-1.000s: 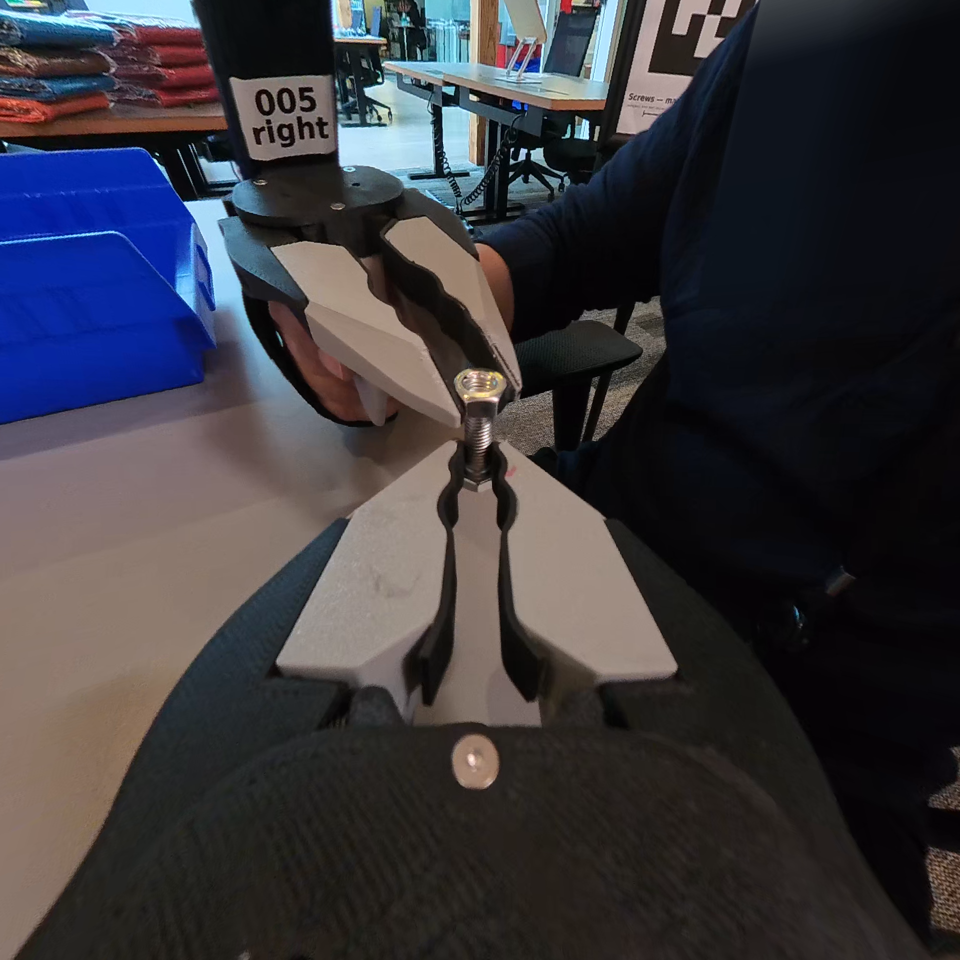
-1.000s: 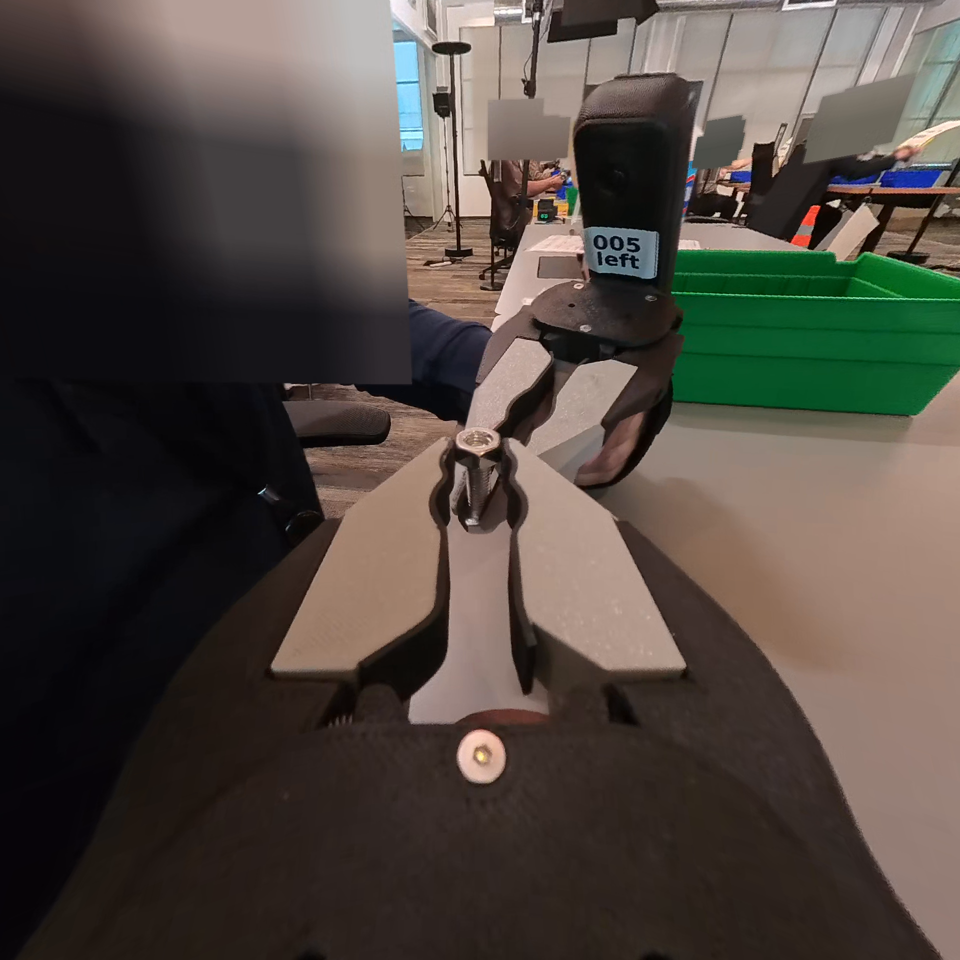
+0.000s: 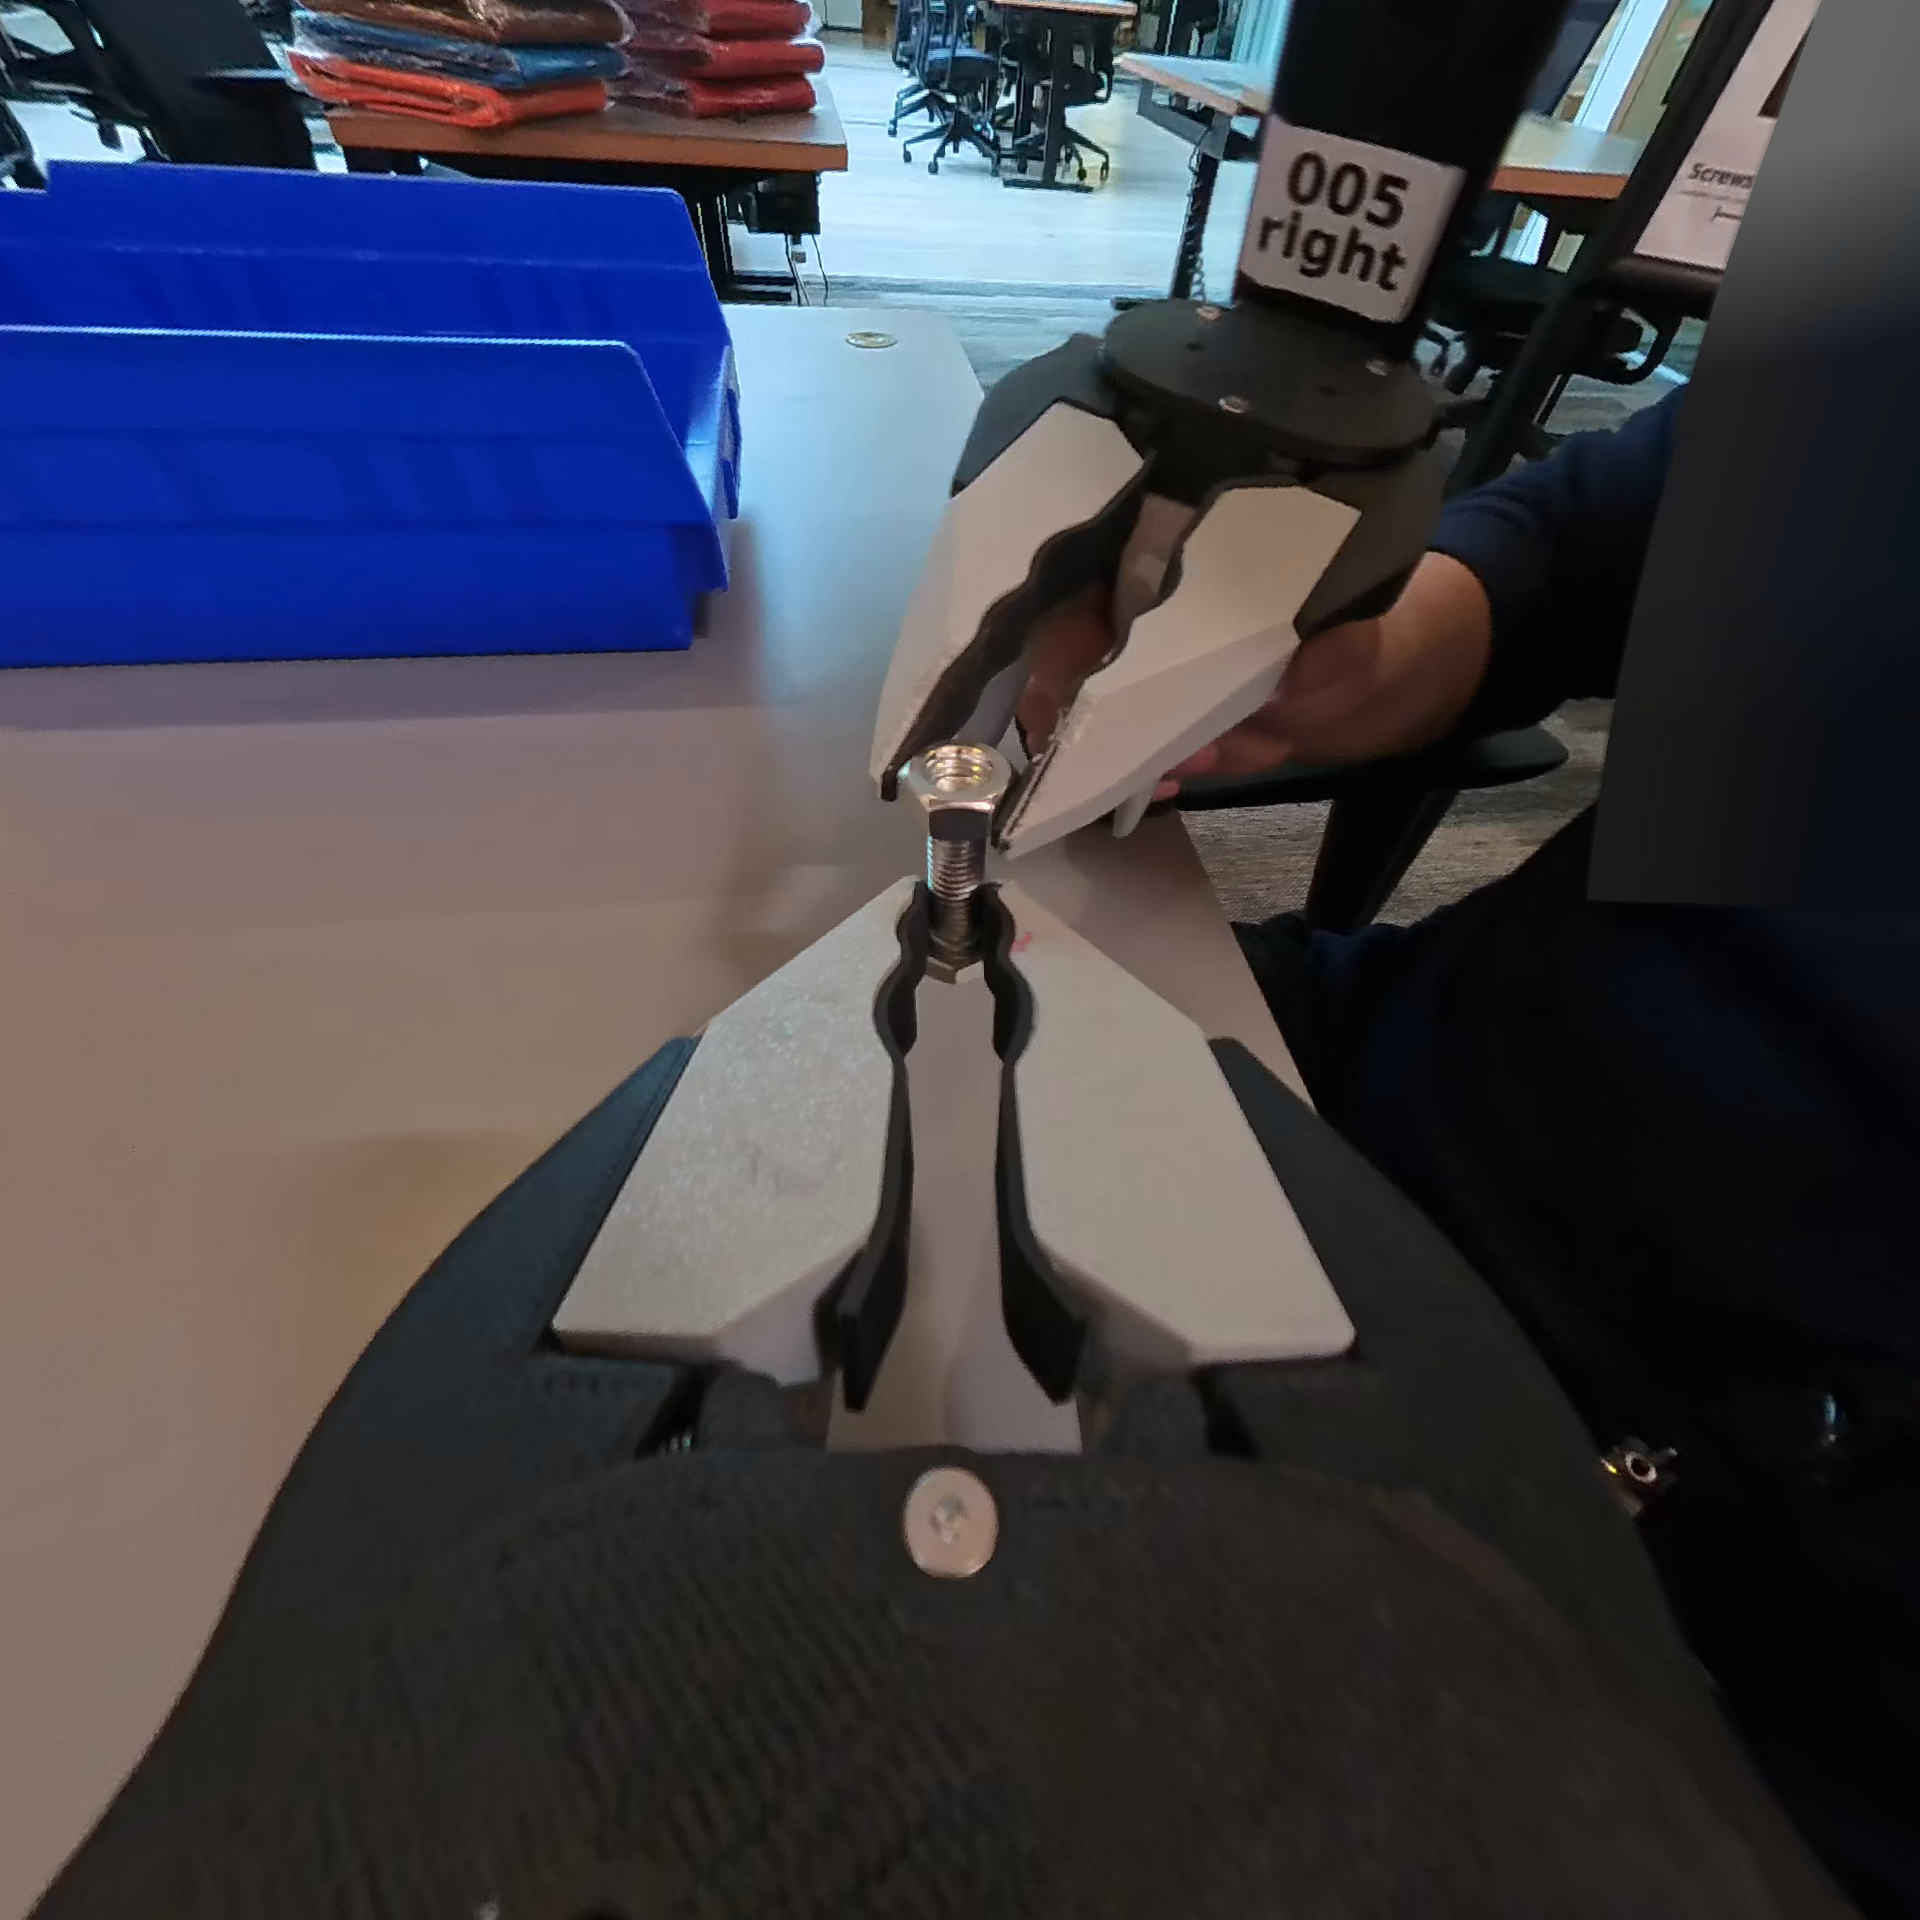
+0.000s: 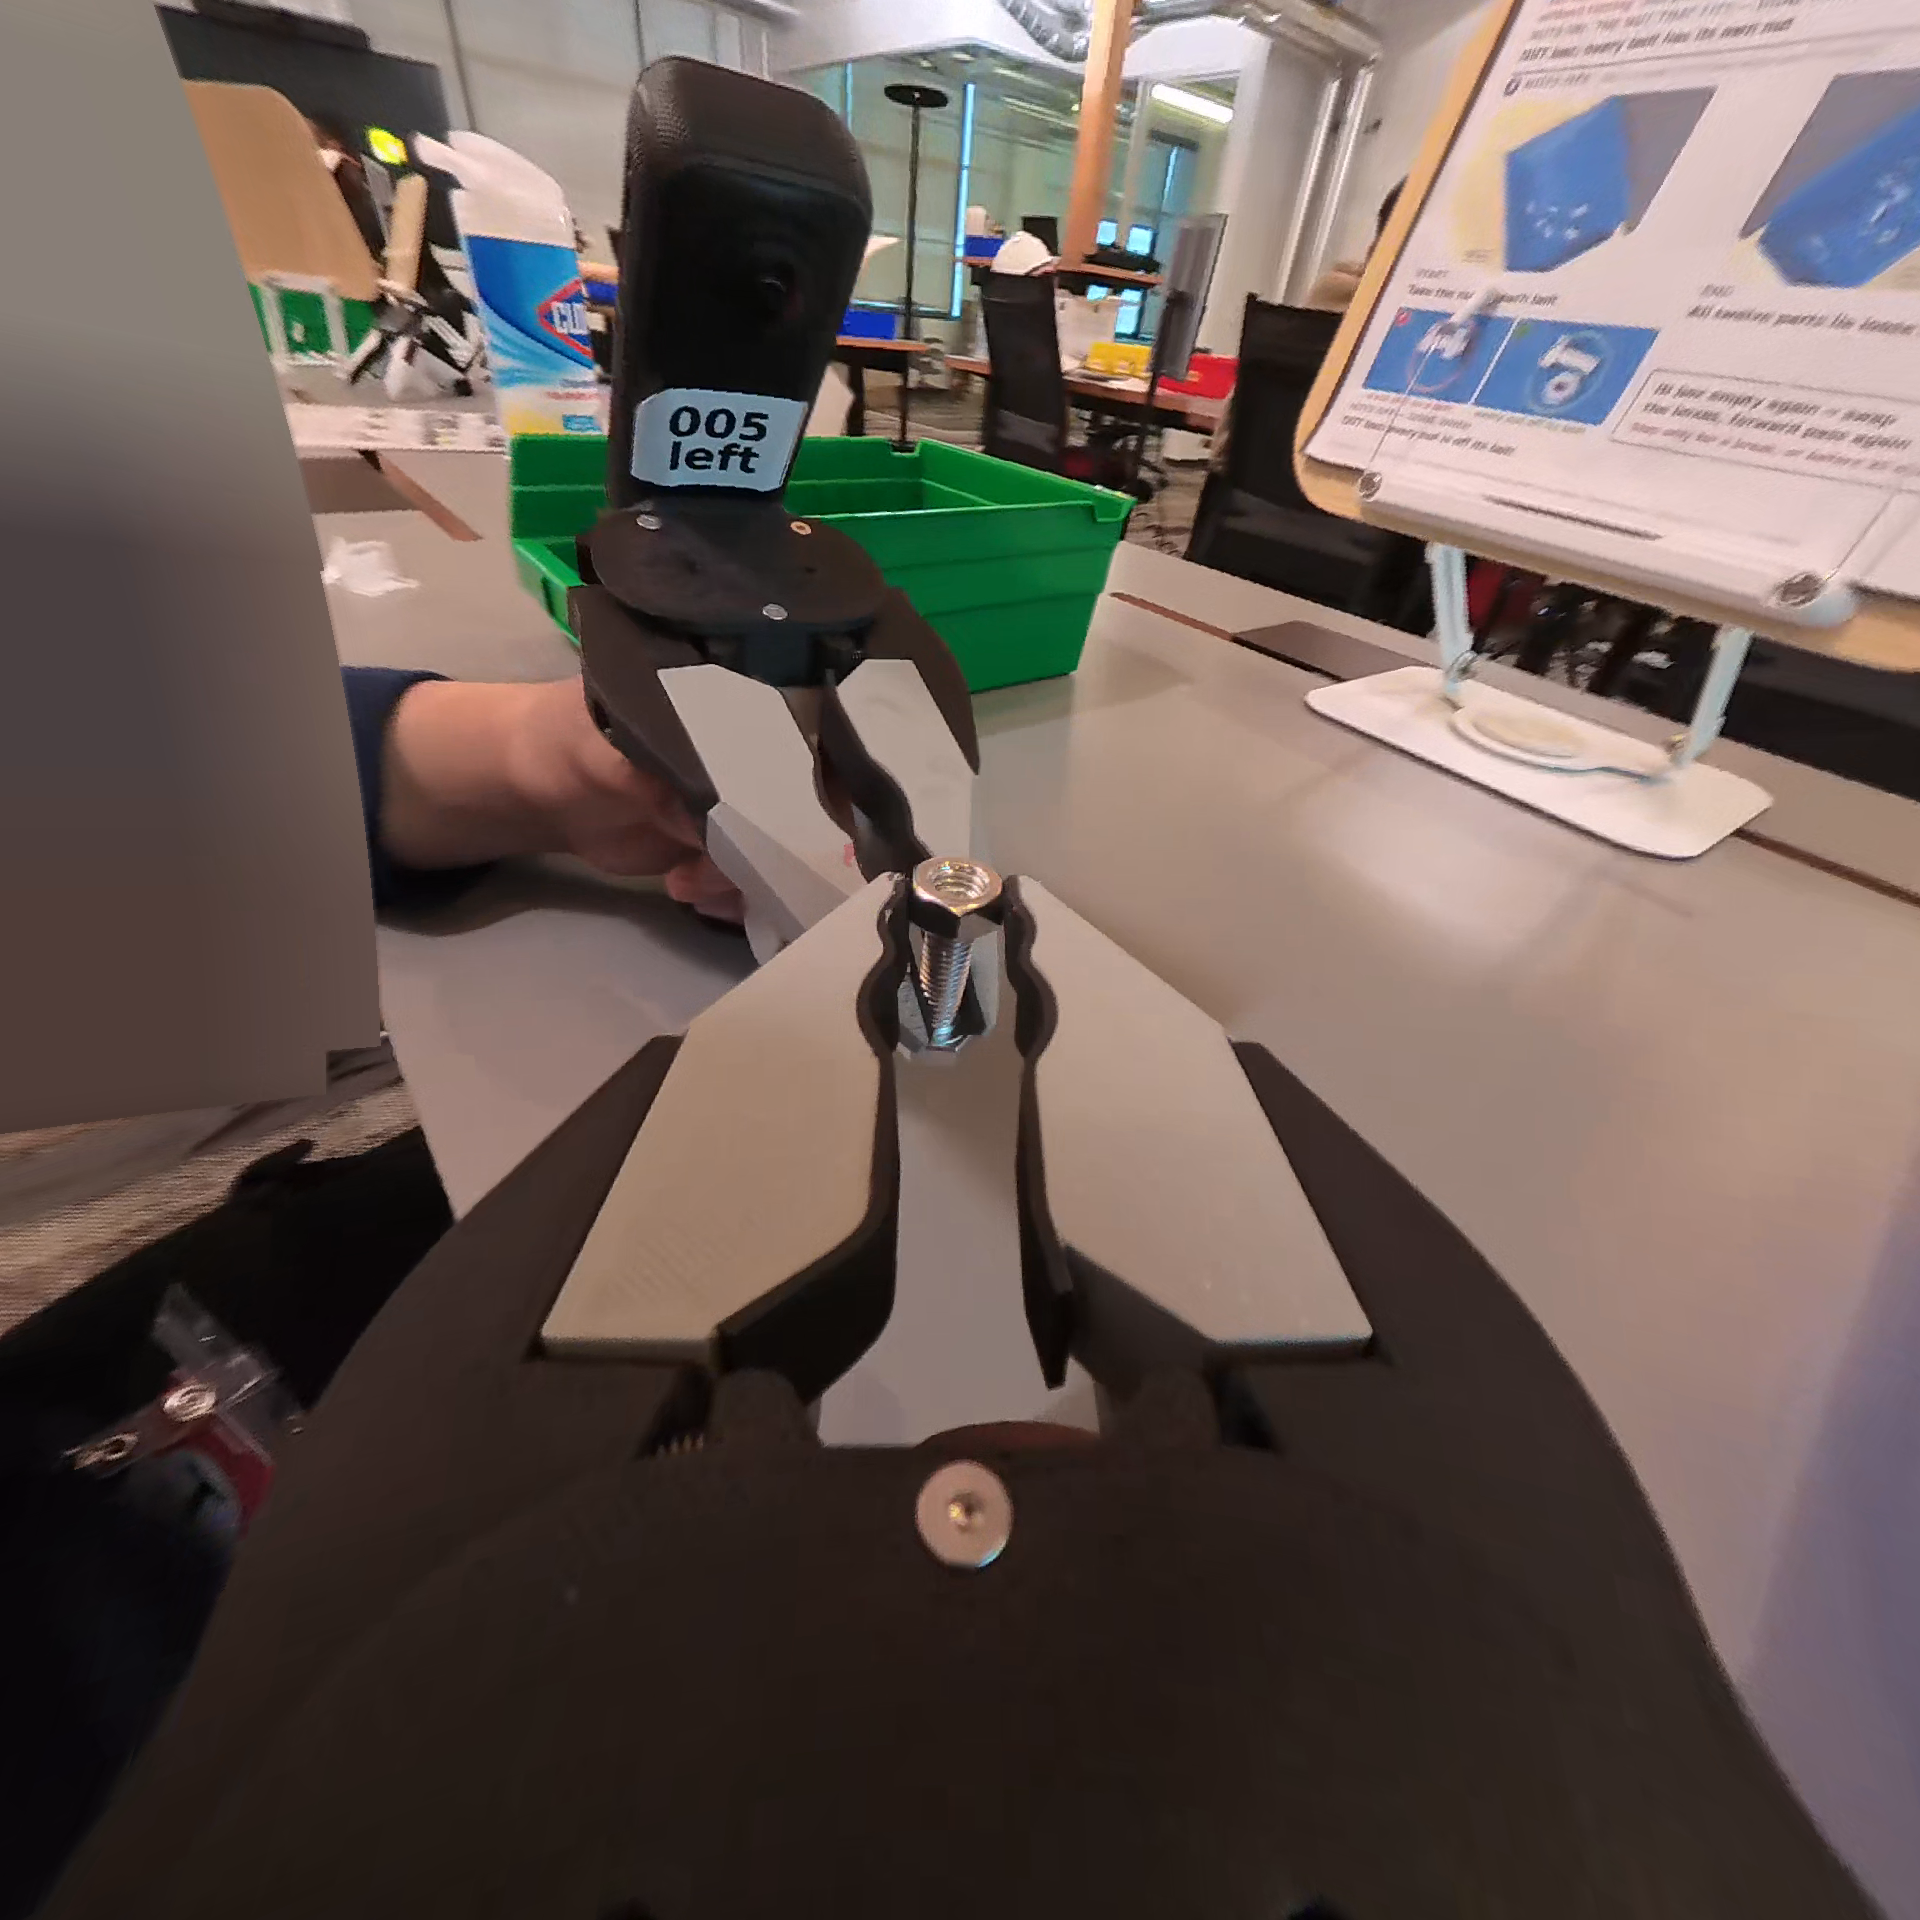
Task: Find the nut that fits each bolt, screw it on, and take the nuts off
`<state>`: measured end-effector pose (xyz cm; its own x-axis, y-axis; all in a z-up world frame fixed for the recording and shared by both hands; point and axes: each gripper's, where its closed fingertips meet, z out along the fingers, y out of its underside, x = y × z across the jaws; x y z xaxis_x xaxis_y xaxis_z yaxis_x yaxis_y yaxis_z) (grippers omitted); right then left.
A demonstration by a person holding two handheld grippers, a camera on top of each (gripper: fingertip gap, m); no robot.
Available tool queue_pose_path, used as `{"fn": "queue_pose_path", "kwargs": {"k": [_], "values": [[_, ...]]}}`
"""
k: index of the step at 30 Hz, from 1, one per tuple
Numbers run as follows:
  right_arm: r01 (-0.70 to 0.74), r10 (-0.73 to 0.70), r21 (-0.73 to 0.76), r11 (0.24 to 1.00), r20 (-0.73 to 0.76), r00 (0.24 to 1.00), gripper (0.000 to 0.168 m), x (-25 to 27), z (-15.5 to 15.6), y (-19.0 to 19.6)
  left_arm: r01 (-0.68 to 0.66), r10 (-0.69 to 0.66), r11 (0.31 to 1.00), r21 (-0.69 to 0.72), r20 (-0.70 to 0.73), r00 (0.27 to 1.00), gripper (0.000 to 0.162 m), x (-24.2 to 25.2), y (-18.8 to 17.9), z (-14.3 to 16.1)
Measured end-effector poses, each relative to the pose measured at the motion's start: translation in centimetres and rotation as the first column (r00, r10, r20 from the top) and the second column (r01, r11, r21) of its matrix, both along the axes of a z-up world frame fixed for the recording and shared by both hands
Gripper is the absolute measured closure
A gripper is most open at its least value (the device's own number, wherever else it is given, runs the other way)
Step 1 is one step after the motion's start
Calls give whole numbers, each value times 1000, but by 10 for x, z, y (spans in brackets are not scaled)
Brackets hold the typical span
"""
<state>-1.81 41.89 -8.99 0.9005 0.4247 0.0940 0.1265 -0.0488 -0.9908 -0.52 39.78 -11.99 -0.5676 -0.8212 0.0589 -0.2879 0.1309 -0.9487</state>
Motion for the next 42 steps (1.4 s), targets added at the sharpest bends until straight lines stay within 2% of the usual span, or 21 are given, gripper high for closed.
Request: {"fn": "queue_pose_path", "kwargs": {"k": [6,9,13,16,19,22,27,37,42], "values": [[-19,19,-5,1000,-9,1000,153,0,0,0,2,-2,1000,2,4,1000,155,-1,1,1],[-49,49,4,999,-10,999,148,-1,1,-3,8,-8,1000,-10,9,1000,155,-1,1,2],[-183,184,42,982,-7,983,140,-3,9,-14,59,-58,998,-22,29,998,155,-7,-5,6],[-350,353,49,935,-62,934,143,-2,20,-23,106,-106,994,-14,38,994,155,-11,-13,7],[-559,558,31,829,-118,822,142,-11,27,-37,153,-153,988,-2,48,987,155,-16,-21,7],[-628,625,-10,778,-91,776,138,-14,19,-36,199,-198,980,-4,63,978,155,-21,-28,10],[-688,685,6,725,-98,721,145,-25,22,-38,208,-207,978,-5,54,977,155,-22,-29,8],[-693,691,-26,721,-62,721,148,-30,12,-37,207,-207,978,4,49,977,155,-22,-29,6],[-679,678,-35,733,-45,734,155,-29,9,-36,208,-208,978,13,38,977,155,-21,-30,3]]}}
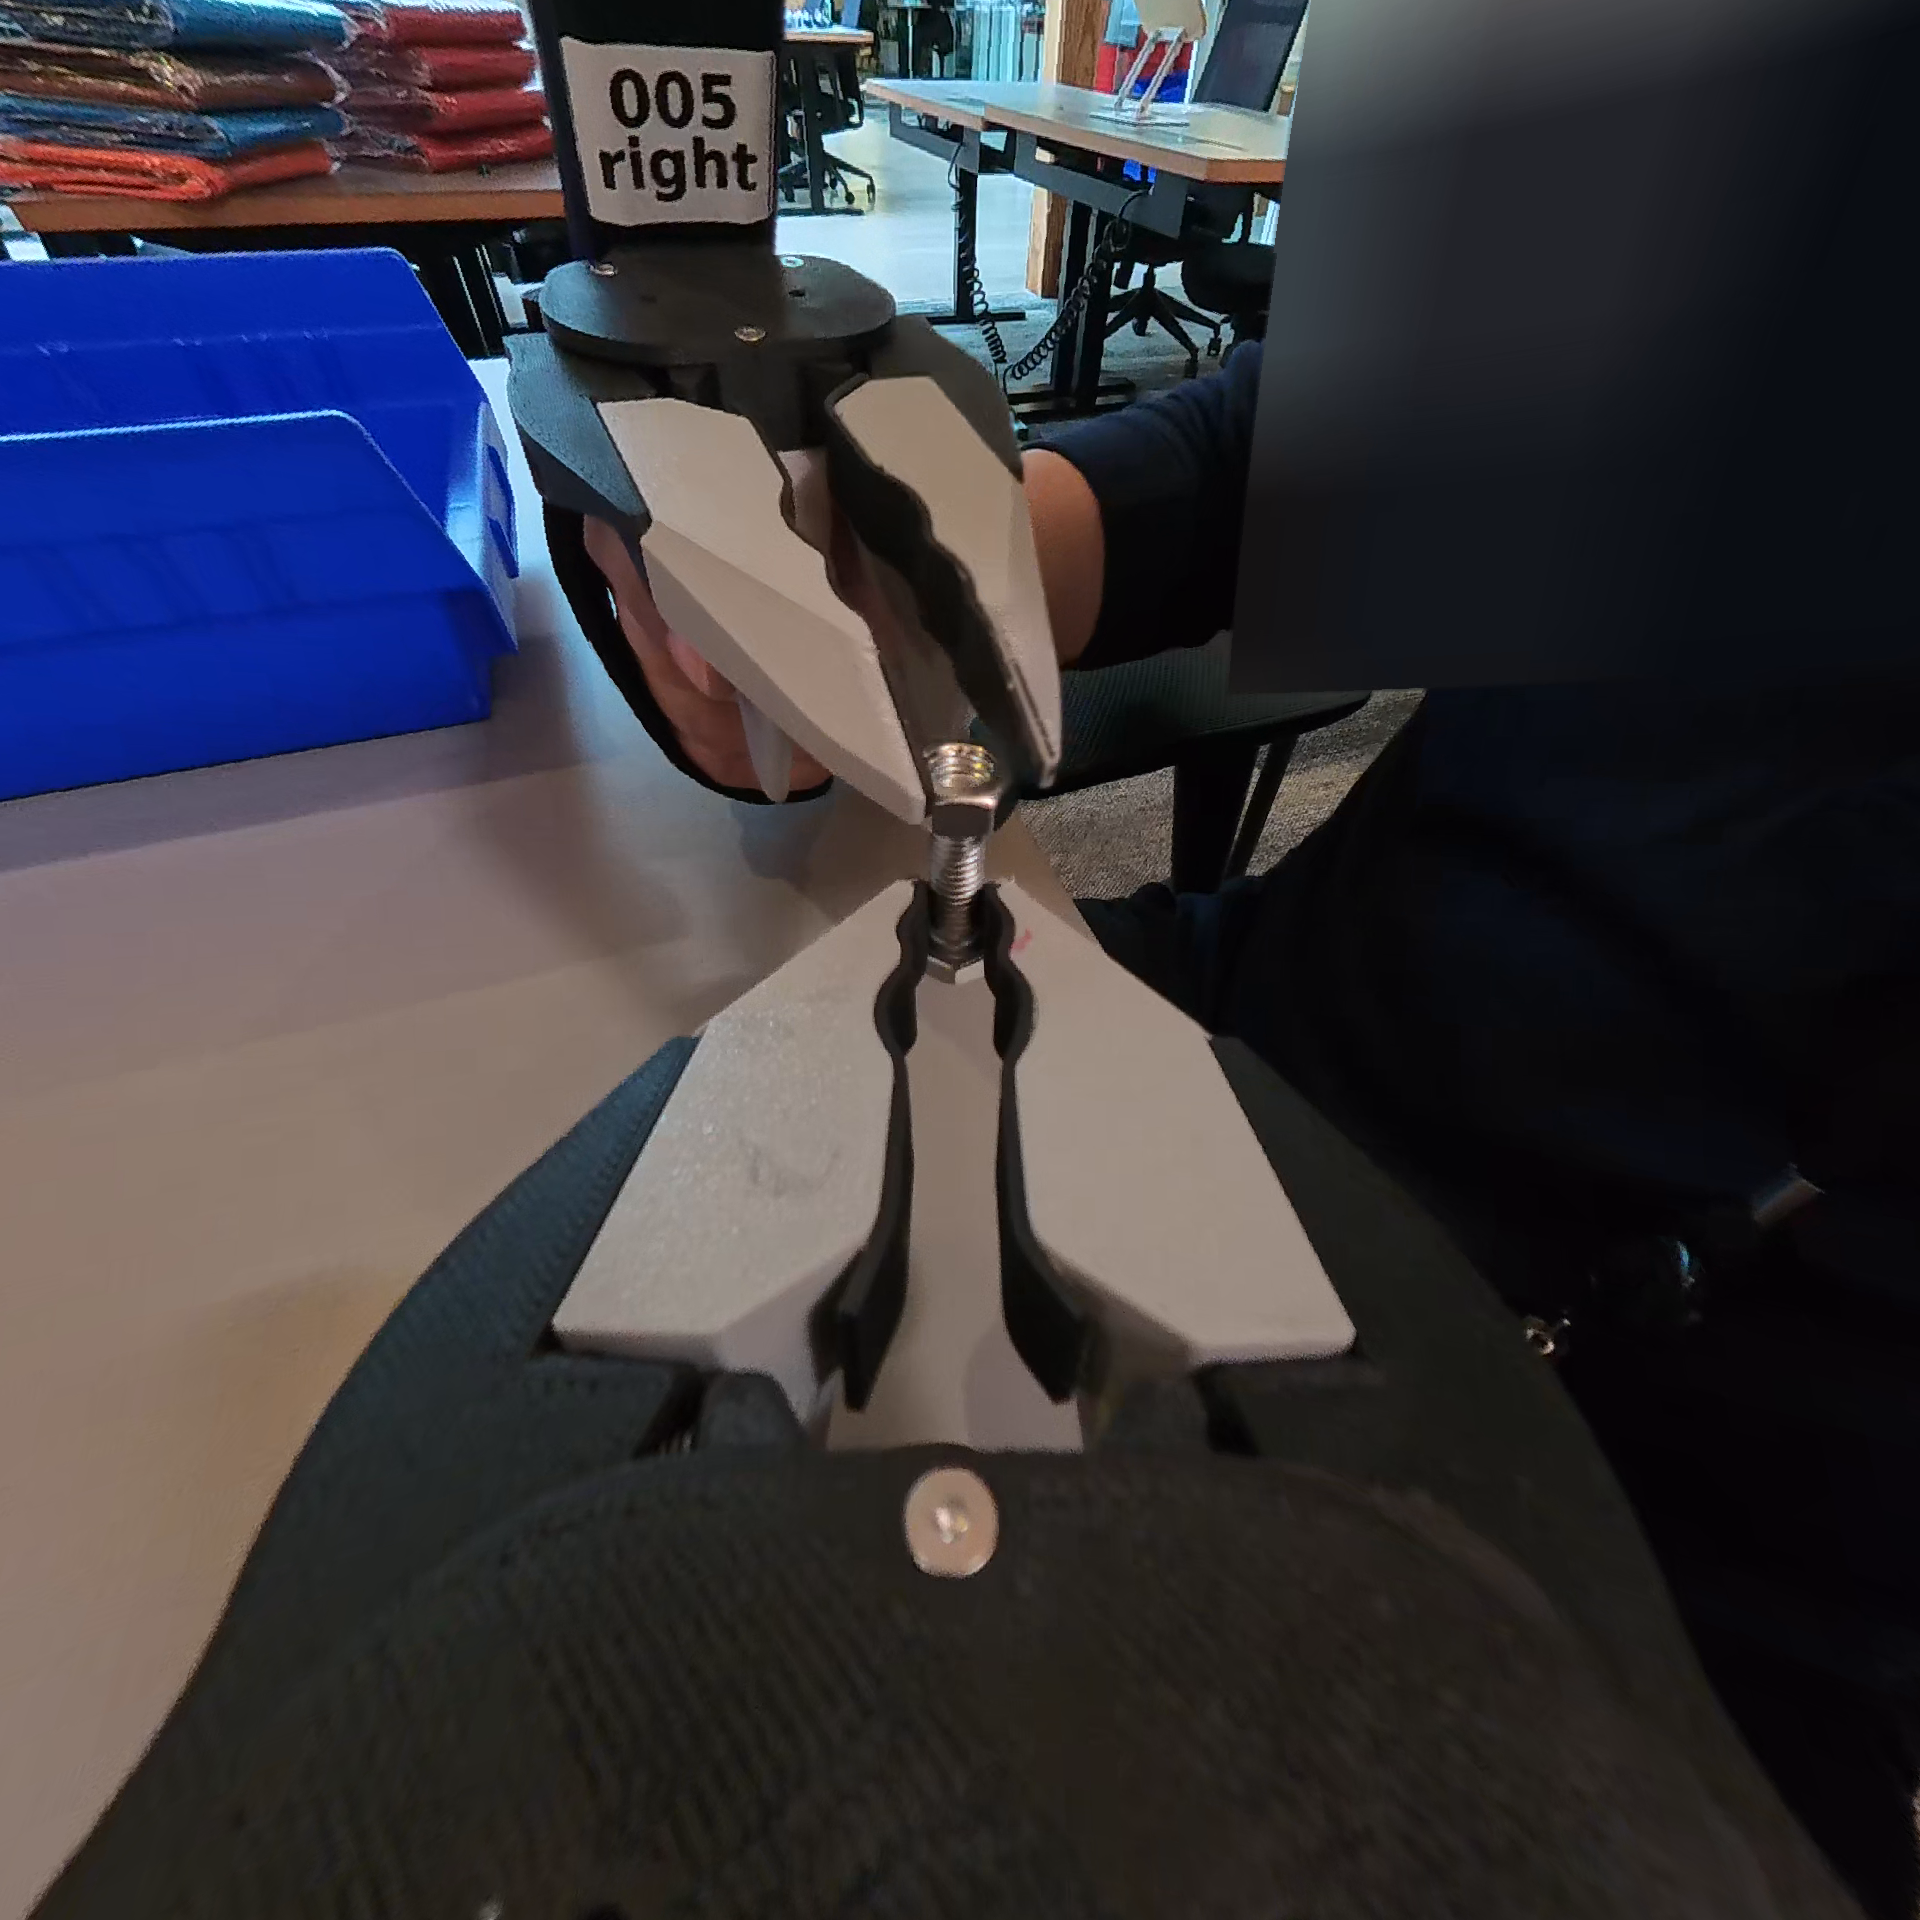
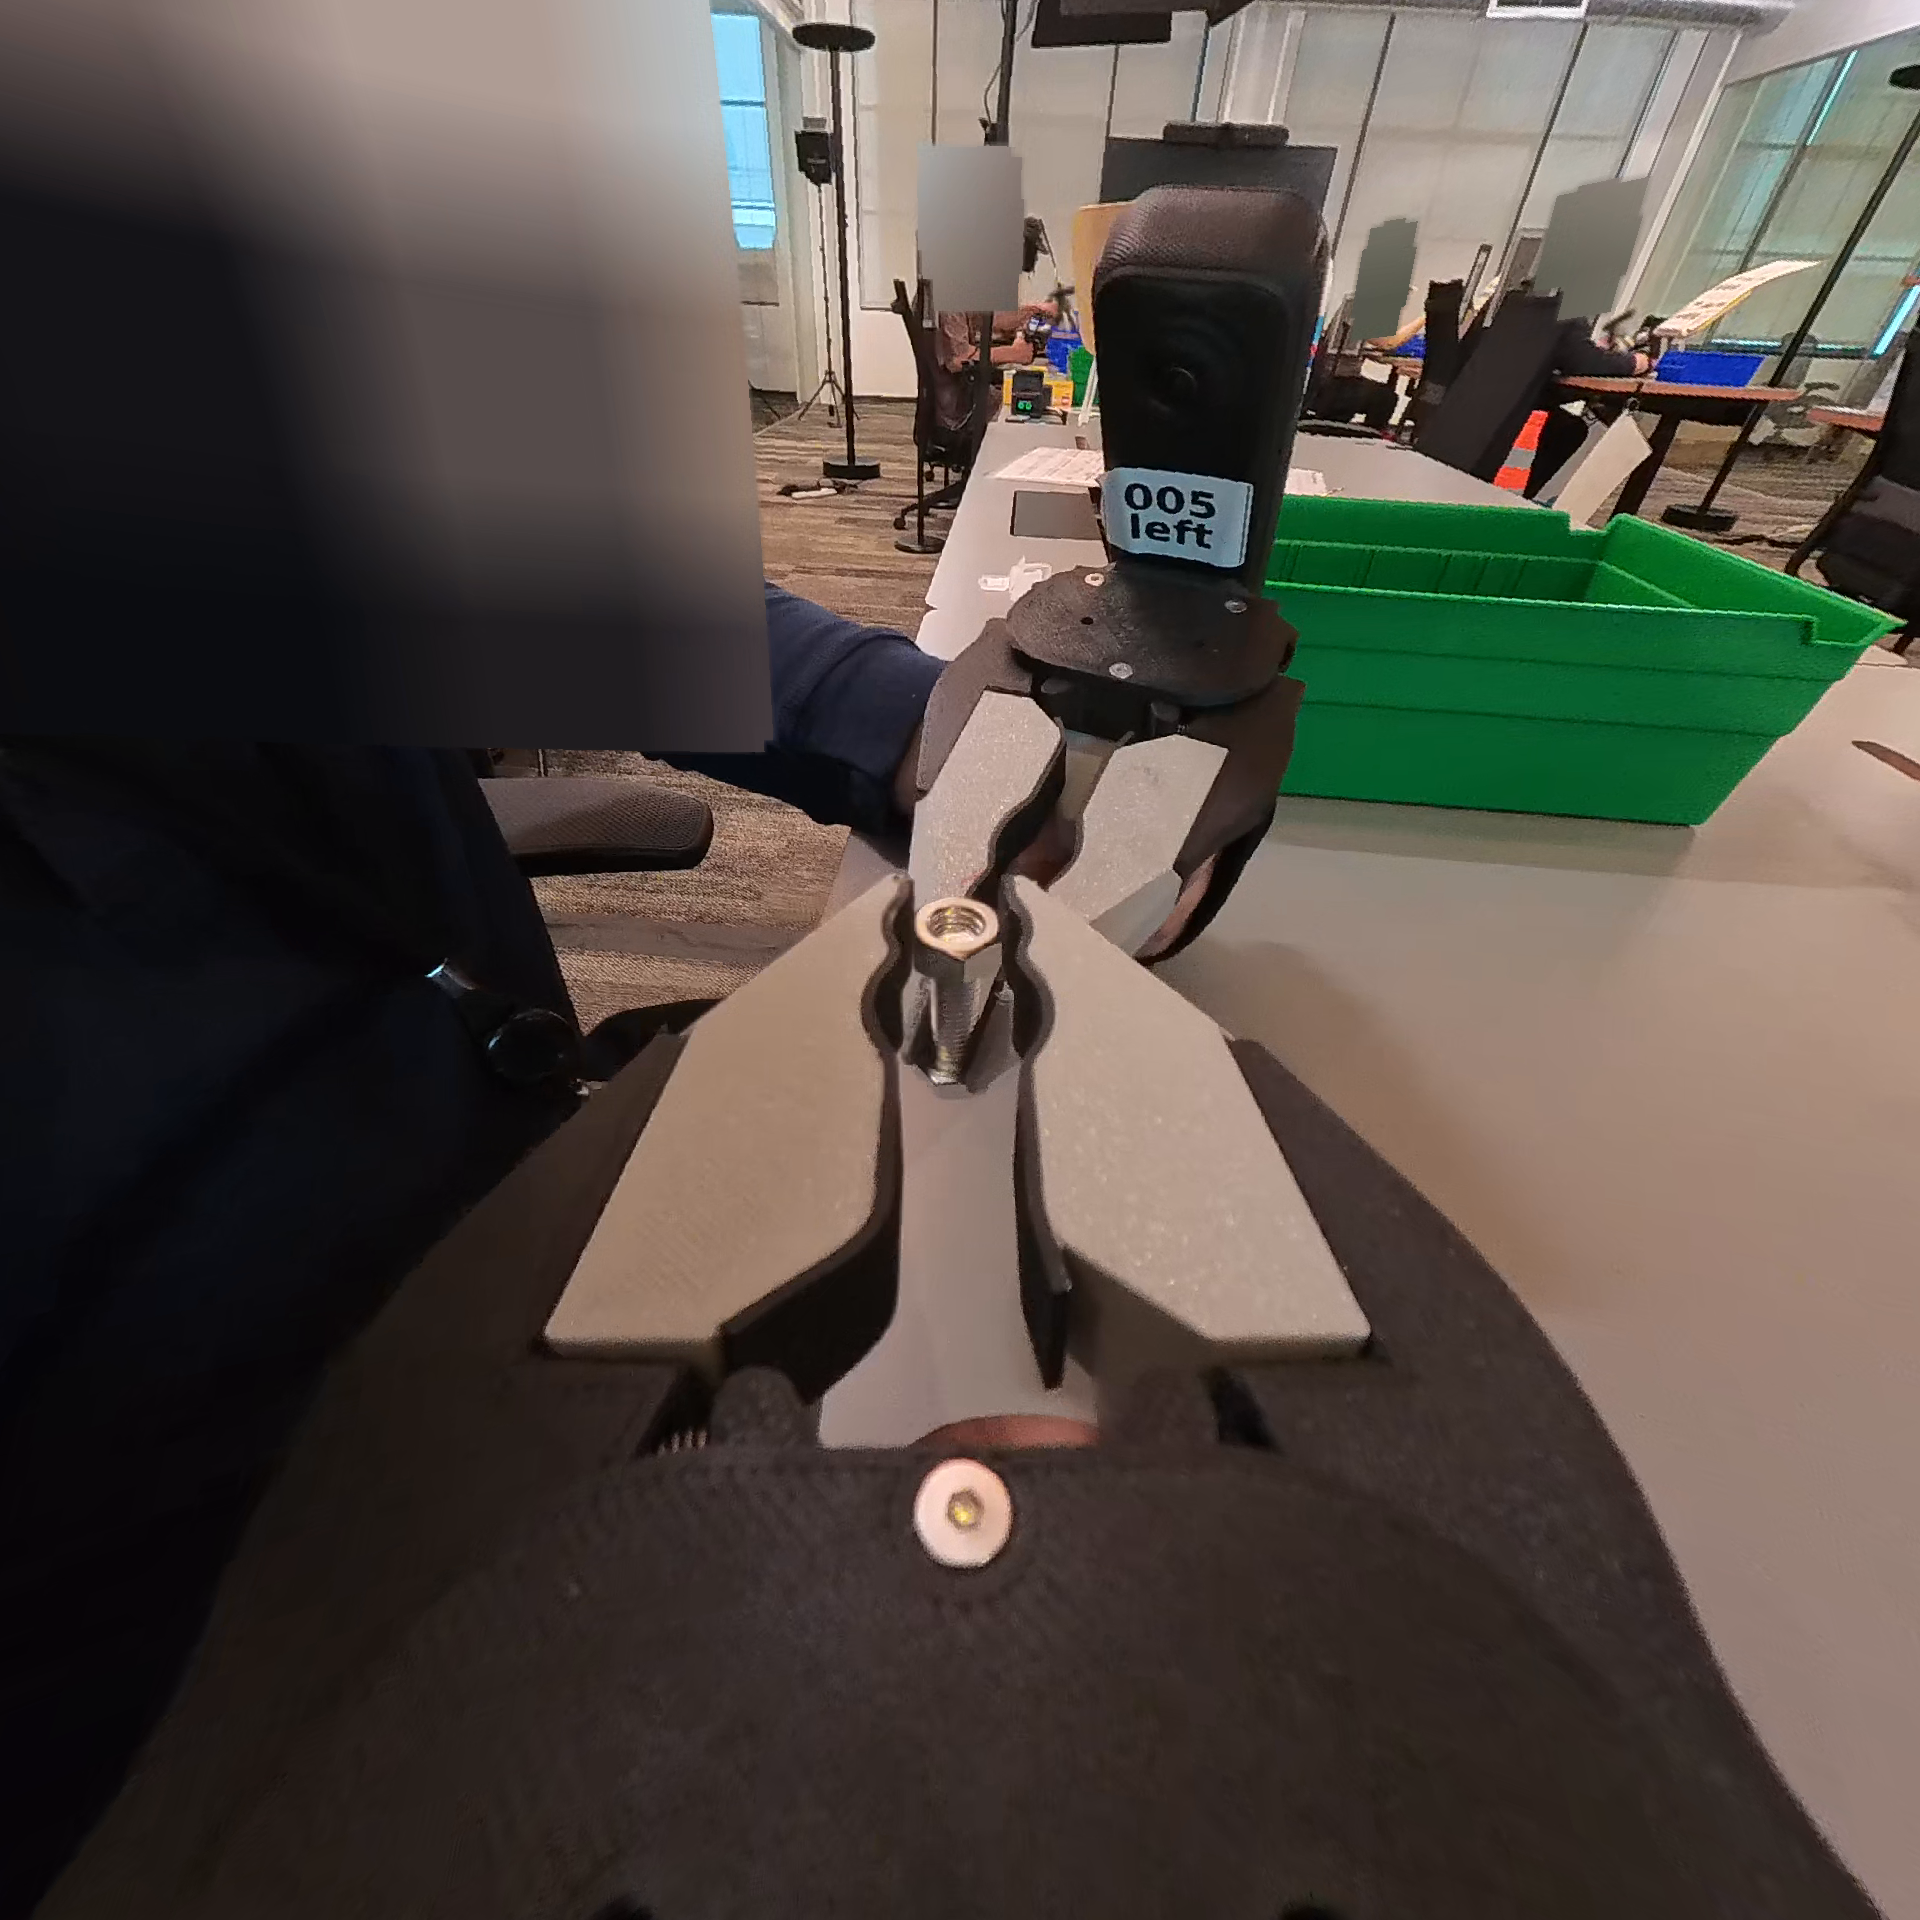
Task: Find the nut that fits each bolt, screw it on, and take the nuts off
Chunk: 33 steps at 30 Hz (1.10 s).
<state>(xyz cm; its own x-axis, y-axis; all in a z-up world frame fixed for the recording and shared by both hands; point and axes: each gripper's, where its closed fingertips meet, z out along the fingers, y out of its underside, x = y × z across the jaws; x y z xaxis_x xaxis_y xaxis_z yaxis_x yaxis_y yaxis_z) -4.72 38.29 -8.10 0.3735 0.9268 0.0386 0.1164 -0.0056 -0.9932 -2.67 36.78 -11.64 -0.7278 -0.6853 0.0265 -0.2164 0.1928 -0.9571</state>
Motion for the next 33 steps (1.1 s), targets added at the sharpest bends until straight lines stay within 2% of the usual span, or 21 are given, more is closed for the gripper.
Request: {"fn": "queue_pose_path", "kwargs": {"k": [3,6,16,24,33], "values": [[19,-20,9,1000,9,1000,155,1,-2,1,-5,5,1000,8,-4,1000,155,1,0,-1],[24,-24,16,1000,8,1000,148,2,-1,-1,6,-6,1000,-4,3,1000,155,0,-1,1],[49,-50,25,998,19,999,153,2,-3,1,-11,11,1000,-1,7,1000,155,1,2,1],[291,-291,21,957,76,954,153,16,-12,18,-130,131,990,48,-25,991,155,14,17,-8],[556,-557,30,831,75,827,153,28,-16,37,-233,236,971,52,-57,970,155,23,34,-12]]}}
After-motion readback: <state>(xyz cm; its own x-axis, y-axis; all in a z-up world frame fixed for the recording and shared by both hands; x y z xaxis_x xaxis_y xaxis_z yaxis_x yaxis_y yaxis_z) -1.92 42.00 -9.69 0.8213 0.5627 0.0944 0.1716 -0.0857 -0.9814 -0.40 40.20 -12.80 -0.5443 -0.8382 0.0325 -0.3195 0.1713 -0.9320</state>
